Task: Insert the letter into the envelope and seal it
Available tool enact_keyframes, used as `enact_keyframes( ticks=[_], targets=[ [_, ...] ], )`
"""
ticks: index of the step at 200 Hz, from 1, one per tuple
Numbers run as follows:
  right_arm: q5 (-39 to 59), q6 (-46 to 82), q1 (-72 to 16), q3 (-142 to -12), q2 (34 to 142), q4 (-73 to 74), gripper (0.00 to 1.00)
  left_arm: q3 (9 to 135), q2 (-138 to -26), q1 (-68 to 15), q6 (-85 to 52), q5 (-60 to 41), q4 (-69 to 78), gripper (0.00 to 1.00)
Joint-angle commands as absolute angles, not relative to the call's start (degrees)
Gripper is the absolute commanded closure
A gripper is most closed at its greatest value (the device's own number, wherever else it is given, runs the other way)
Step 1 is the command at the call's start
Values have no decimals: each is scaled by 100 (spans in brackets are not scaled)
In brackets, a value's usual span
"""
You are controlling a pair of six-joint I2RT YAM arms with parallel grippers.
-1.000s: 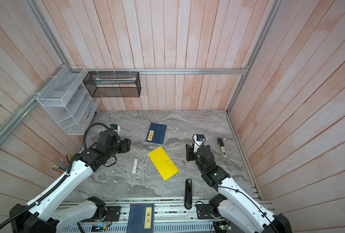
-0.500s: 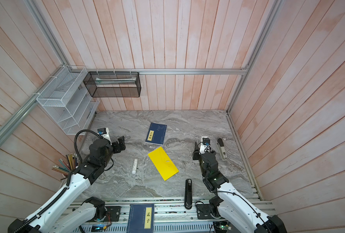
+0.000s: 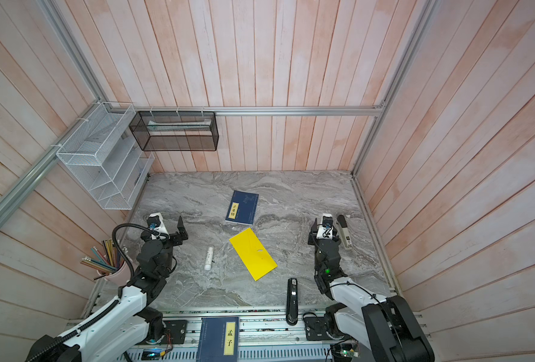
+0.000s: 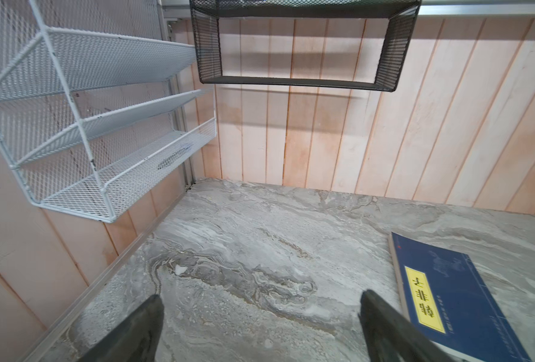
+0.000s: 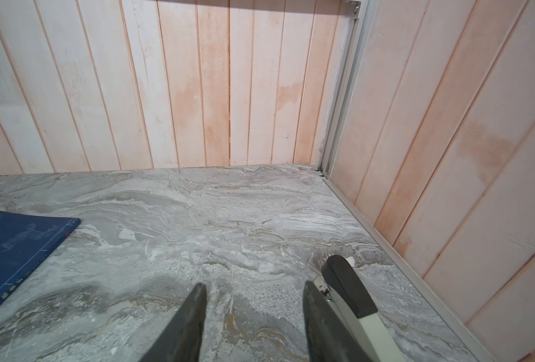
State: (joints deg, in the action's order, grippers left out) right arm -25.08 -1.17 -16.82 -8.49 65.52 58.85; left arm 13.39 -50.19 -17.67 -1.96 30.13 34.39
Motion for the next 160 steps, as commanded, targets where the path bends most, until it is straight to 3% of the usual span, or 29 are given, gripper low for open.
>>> enact_keyframes(
  ticks=[1,39,96,160],
  targets=[
    [-2445,-375,-1500,-608,6823,6987,49,1006,-5038,-1576,-43,3201,4359,1],
    [-2259,-612,-1170,-353,7643,8048,49,483,-5295,-1349,145,3192,5144,1],
    [-1680,-643,-753,-327,9053,9772,49,124,-6735,-879,92,2492,6995,1],
    [-1230,-370,-454,-480,9228,9515,49,285,-7855,-224,-402,1856,8039,0]
  ],
)
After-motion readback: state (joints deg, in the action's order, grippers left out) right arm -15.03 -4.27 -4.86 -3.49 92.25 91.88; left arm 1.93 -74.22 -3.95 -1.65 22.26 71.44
